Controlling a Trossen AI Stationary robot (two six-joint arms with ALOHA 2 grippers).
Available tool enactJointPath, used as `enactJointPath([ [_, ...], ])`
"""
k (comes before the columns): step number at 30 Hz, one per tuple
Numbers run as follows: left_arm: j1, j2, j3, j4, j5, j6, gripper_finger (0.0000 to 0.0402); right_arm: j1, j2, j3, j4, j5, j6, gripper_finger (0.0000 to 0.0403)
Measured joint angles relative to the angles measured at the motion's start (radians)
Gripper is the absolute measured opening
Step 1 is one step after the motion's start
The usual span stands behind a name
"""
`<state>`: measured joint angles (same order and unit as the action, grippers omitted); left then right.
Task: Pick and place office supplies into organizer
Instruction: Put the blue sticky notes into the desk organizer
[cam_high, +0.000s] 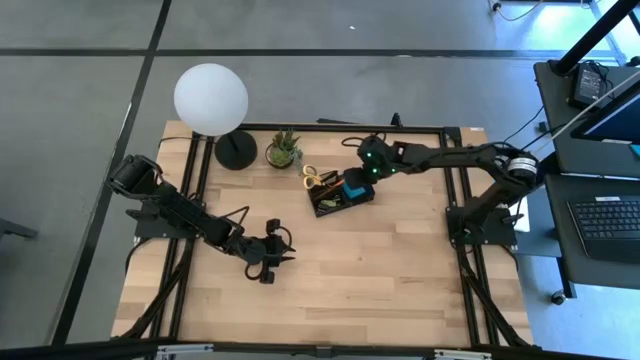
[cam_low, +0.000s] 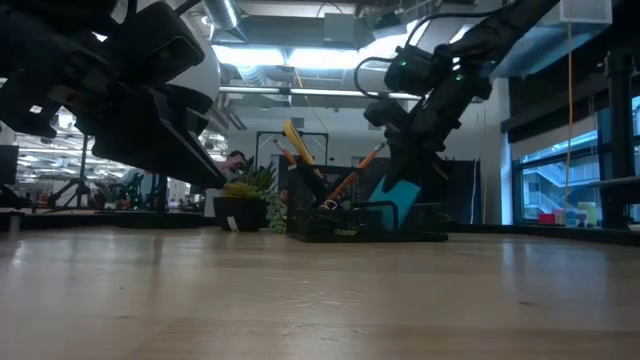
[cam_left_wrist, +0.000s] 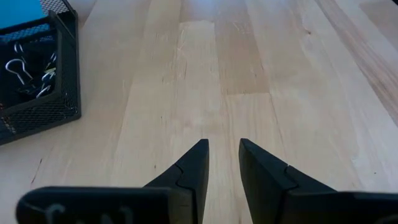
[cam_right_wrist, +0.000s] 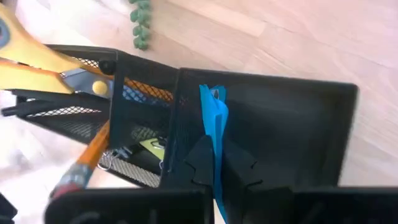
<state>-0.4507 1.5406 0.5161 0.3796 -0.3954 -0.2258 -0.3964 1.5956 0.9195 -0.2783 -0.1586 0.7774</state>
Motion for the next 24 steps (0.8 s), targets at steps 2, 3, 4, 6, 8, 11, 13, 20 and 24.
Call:
enactJointPath([
  [2,0.0,0.0,0.0,0.0,0.003,-0.003,0.0082,-0.002,0.023,0.016,-0.001,0.0,-0.018,0.0012],
  [3,0.0,0.0,0.0,-0.001,0.007,-0.012,0.0082,-0.003,0.035,0.021,-0.002,0.0,-0.027,0.0012],
  [4,0.0,0.0,0.0,-0.003,0.012,-0.025,0.0082,-0.005,0.046,0.025,-0.003,0.0,-0.031,0.0012],
  [6,0.0,0.0,0.0,-0.017,0.024,-0.048,0.0082,-0.01,0.063,0.028,-0.003,0.0,-0.043,0.0012],
  [8,0.0,0.0,0.0,-0.033,0.037,-0.053,0.0082,-0.016,0.076,0.028,-0.004,-0.001,-0.057,0.0012],
  [11,0.0,0.0,0.0,-0.041,0.041,-0.066,0.0082,-0.021,0.082,0.028,-0.009,-0.001,-0.077,0.0012],
  [13,0.0,0.0,0.0,-0.041,0.039,-0.077,0.0082,-0.021,0.082,0.026,-0.015,-0.001,-0.082,0.0015],
  [20,0.0,0.0,0.0,-0.041,0.039,-0.079,0.0082,-0.021,0.08,0.026,-0.013,-0.001,-0.146,0.0055],
  [24,0.0,0.0,0.0,-0.041,0.039,-0.092,0.0082,-0.021,0.08,0.026,-0.018,-0.001,-0.155,0.0091],
])
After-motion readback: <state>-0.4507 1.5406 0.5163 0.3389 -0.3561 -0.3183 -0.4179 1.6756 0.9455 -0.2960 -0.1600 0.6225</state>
